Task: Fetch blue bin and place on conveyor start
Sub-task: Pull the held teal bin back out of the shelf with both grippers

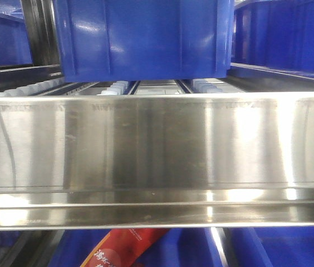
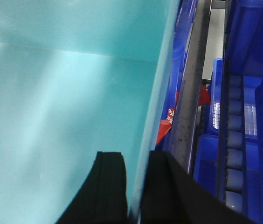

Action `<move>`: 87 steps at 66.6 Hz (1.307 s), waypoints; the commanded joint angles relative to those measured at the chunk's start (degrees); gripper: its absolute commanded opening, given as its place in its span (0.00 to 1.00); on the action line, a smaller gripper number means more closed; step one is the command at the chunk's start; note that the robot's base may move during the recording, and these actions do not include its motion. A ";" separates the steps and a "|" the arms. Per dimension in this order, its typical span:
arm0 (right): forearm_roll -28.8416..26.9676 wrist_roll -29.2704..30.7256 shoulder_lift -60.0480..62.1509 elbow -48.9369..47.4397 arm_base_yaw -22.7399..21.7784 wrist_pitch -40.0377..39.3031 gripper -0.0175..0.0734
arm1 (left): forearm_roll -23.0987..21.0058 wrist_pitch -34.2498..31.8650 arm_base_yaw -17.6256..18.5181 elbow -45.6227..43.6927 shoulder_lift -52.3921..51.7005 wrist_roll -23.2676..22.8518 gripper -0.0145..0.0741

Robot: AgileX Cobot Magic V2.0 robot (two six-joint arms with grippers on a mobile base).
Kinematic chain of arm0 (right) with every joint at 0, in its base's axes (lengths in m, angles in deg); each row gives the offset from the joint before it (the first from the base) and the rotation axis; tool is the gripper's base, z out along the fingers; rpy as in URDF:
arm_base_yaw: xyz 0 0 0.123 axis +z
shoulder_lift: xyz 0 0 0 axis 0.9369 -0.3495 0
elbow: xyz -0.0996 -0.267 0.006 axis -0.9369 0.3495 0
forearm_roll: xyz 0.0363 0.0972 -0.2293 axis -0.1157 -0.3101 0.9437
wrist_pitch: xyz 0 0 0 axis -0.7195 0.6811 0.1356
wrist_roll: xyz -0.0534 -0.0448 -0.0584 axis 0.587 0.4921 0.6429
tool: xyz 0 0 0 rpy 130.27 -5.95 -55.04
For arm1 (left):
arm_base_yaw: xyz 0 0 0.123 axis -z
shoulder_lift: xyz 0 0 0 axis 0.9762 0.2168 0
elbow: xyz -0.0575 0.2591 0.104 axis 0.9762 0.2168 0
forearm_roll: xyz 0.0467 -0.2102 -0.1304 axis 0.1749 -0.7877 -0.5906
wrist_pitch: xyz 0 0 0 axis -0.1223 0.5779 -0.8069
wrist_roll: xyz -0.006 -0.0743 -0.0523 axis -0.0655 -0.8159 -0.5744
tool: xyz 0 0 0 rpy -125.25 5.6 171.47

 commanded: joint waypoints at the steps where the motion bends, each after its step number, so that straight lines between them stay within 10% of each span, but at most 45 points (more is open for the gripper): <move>1: 1.01 1.53 0.82 -0.63 -0.10 -2.41 0.03 | -0.03 -2.06 0.17 -0.45 -0.76 0.62 0.04; 87: 1.01 1.53 0.45 -0.63 -0.10 -2.54 0.03 | -0.03 -9.87 0.17 -0.45 -0.76 0.62 0.04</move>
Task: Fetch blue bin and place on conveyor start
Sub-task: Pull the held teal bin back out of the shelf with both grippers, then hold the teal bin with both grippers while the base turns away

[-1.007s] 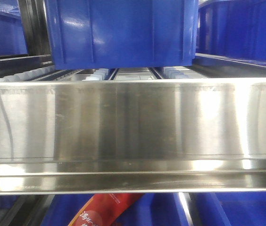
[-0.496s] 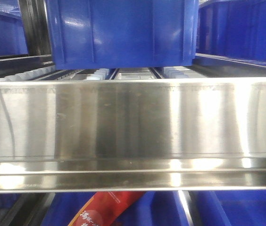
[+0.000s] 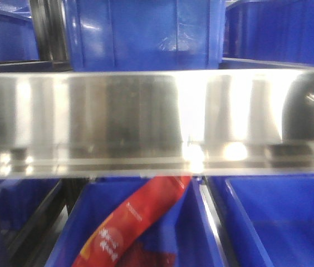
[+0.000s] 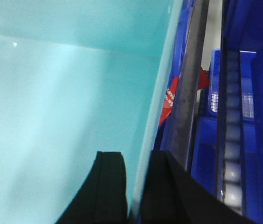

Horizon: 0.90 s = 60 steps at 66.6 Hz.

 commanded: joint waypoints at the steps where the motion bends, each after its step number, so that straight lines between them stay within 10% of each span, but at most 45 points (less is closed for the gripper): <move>1: 0.77 1.53 0.45 -0.63 -0.10 -1.72 0.03 | -0.26 -6.52 0.17 -0.45 -0.76 0.62 0.04; 27: 0.77 1.53 0.45 -0.63 -0.10 -1.72 0.03 | -0.26 -18.90 0.17 -0.45 -0.76 0.62 0.04; 60: 0.77 1.53 0.46 -0.63 -0.10 -1.72 0.03 | -0.26 -19.14 0.17 -0.45 -0.76 0.62 0.04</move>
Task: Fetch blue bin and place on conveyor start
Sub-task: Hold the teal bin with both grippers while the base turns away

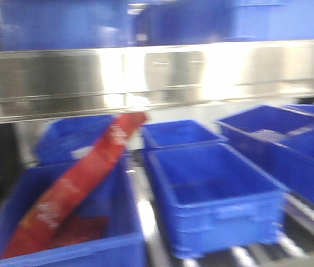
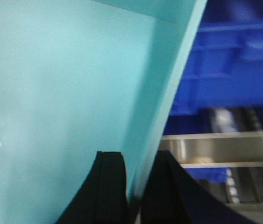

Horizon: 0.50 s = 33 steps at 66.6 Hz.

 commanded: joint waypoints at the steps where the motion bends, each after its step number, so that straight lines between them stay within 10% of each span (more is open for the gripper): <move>1: 0.73 1.62 0.46 -0.54 -0.10 -0.82 0.03 | -2.44 -4.85 0.17 -0.55 -0.76 -0.99 0.04; 33: 0.73 1.62 0.46 -0.54 -0.10 -0.82 0.03 | -2.44 -4.85 0.17 -0.55 -0.76 -0.99 0.04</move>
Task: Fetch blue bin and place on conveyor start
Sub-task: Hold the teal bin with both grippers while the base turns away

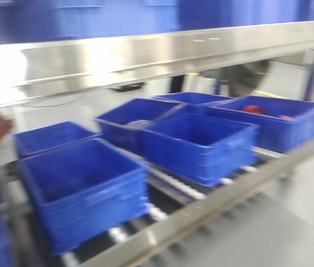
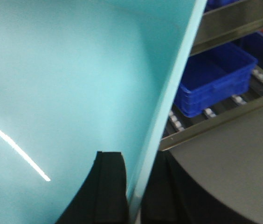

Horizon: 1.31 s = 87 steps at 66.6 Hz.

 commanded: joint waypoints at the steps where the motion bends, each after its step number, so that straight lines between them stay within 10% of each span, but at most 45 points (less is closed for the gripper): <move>1: 0.73 1.62 0.46 -0.54 -0.10 -0.82 0.03 | -2.44 -4.53 0.17 -0.55 -0.76 -1.10 0.04; 87: 0.73 1.62 0.46 -0.54 -0.10 -0.82 0.03 | -2.44 -4.53 0.17 -0.55 -0.76 -1.10 0.04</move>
